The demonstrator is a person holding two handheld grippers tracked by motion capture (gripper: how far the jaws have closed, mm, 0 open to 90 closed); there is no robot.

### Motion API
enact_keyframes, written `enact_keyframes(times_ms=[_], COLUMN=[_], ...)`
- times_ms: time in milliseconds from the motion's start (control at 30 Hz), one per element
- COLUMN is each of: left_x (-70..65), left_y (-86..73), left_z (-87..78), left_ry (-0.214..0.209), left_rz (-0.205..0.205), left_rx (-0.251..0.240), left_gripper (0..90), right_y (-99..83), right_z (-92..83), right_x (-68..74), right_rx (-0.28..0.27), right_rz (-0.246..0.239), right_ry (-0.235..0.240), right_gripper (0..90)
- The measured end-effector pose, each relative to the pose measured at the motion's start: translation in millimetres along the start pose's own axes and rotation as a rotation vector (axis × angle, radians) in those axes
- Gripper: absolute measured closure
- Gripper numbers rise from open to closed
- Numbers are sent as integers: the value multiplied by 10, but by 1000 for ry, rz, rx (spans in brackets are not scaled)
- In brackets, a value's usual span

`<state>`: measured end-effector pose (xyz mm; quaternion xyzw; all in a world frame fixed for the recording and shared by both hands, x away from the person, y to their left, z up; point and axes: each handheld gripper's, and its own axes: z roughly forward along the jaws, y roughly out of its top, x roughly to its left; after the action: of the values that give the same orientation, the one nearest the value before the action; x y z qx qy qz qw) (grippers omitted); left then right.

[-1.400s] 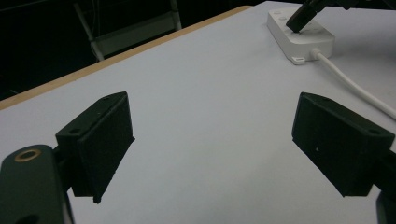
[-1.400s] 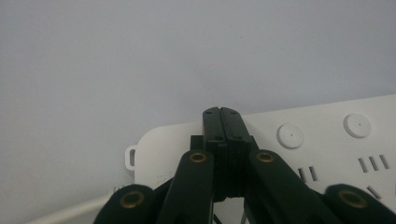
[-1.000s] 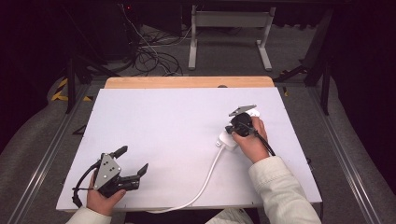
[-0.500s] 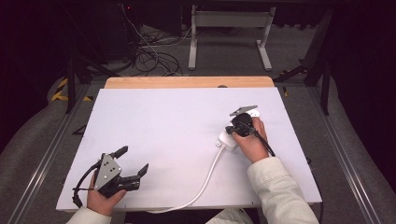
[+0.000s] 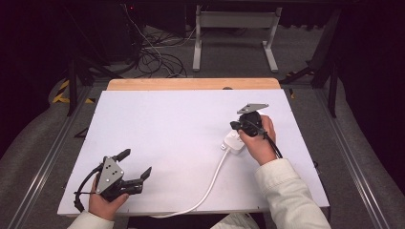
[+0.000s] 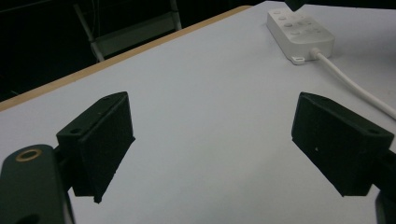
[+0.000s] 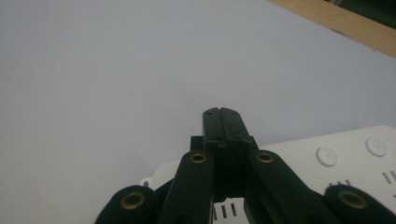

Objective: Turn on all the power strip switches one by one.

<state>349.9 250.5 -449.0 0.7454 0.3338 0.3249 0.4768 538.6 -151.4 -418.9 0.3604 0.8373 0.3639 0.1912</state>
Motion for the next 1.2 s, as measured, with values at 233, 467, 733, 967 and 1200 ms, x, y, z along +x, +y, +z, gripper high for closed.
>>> enact_keyframes(times_ms=[233,467,733,967,1200], left_x=[6,7,7,11,18], left_y=[2,2,-1,-5,-4], left_z=[-3,-4,0,5,-2], left_ry=[4,5,4,2,8], left_rz=[6,6,-3,-4,2], left_rx=[-2,-1,0,2,0], left_gripper=[131,131,131,130,130], right_y=[98,123,102,54,3], right_z=[-88,-98,-25,93,184], right_x=[-22,-34,-150,-259,-317], right_rx=[-8,-14,-3,44,82], right_rz=[1,4,16,28,36], right_ry=[-1,7,0,-15,-32], right_gripper=[900,900,900,900,900])
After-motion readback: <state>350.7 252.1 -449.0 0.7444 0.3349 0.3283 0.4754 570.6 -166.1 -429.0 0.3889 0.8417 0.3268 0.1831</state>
